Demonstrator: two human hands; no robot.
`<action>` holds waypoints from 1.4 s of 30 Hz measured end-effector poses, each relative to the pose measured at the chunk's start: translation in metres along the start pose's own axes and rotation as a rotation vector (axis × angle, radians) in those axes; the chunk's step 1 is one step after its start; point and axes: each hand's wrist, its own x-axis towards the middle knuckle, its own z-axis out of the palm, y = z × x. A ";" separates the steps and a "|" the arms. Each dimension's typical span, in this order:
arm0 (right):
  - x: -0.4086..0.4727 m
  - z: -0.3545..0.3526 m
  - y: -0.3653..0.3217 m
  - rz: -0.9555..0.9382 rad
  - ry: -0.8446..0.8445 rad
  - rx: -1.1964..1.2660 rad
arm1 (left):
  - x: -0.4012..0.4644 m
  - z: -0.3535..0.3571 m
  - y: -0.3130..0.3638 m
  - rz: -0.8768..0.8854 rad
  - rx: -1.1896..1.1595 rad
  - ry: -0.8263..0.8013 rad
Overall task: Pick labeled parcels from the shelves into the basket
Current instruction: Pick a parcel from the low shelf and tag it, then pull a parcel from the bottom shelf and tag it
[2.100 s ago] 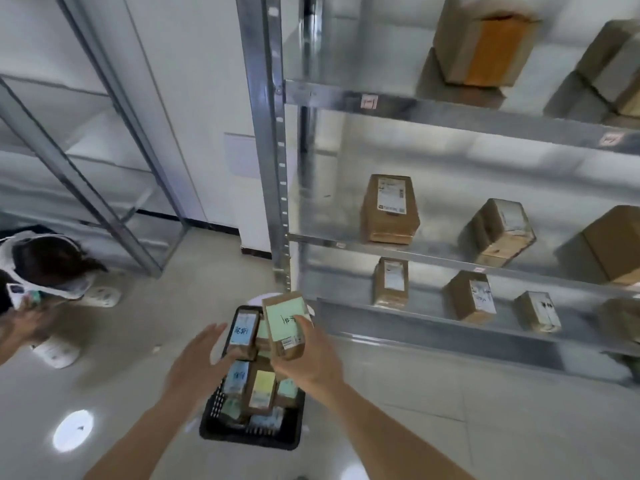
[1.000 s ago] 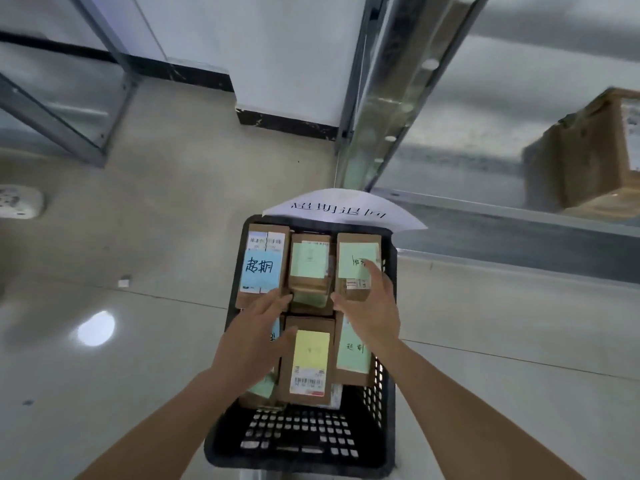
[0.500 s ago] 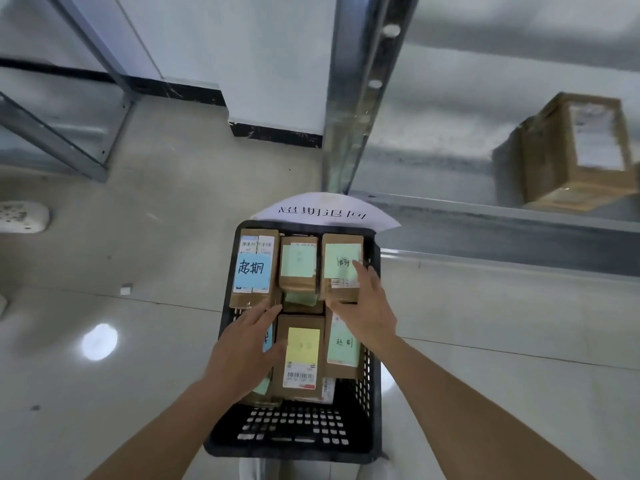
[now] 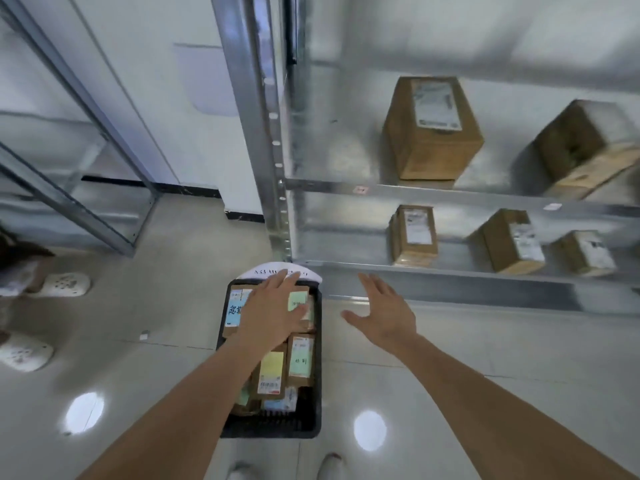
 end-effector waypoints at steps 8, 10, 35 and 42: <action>-0.141 -0.180 0.007 -0.013 0.168 -0.028 | -0.073 -0.133 0.144 0.166 -0.018 0.073; -0.184 -0.217 0.011 -0.006 0.224 -0.036 | -0.098 -0.161 0.177 0.216 -0.027 0.083; -0.644 -0.500 0.365 0.354 0.558 -0.102 | -0.352 -0.210 0.708 0.738 0.008 0.209; -0.697 -0.539 0.498 0.452 0.547 -0.168 | -0.375 -0.141 0.838 0.741 -0.040 0.184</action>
